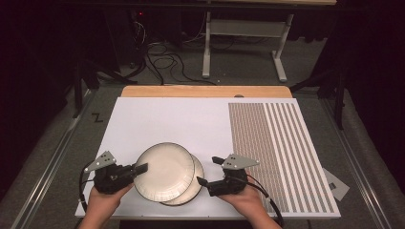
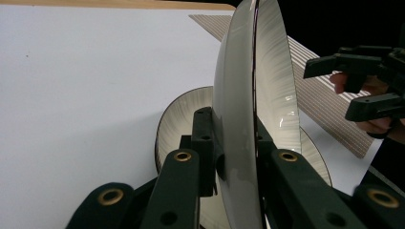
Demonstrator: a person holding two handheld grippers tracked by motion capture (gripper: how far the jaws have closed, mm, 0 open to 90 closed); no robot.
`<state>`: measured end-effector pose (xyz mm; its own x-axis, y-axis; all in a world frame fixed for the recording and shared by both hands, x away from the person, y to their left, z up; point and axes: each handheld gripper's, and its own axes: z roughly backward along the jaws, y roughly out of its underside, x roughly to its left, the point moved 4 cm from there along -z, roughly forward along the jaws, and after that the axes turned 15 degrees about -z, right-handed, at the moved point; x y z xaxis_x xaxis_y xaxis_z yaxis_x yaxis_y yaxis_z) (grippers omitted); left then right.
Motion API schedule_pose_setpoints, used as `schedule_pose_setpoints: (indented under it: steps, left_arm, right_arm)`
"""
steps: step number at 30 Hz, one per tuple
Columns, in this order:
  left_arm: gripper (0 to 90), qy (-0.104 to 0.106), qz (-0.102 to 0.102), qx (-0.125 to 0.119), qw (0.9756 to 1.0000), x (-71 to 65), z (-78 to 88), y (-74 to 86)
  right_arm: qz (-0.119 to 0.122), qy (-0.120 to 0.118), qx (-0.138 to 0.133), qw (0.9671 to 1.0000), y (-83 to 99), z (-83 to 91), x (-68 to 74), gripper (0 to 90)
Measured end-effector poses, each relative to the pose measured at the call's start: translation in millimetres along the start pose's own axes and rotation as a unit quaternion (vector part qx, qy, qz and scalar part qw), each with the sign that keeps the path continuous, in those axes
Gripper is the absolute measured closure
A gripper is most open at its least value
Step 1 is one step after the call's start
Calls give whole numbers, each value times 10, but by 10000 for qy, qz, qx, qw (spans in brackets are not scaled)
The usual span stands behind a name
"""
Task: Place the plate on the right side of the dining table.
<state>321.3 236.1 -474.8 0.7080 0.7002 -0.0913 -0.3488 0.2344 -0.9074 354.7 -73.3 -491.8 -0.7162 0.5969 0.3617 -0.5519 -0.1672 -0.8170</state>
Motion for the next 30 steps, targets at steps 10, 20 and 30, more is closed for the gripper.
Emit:
schedule_pose_setpoints:
  steps: [10,20,30]
  left_arm:
    - [796,15,0,-1,10000,10,5,7]
    - [796,39,25,-2,10000,22,6,17]
    - [796,30,17,-5,10000,7,11,9]
  right_arm:
    - [-100,-294,280,9991,44,-356,158,205]
    - [-421,-467,367,9973,70,-552,165,373]
    - [-554,-445,418,9966,102,-590,160,517]
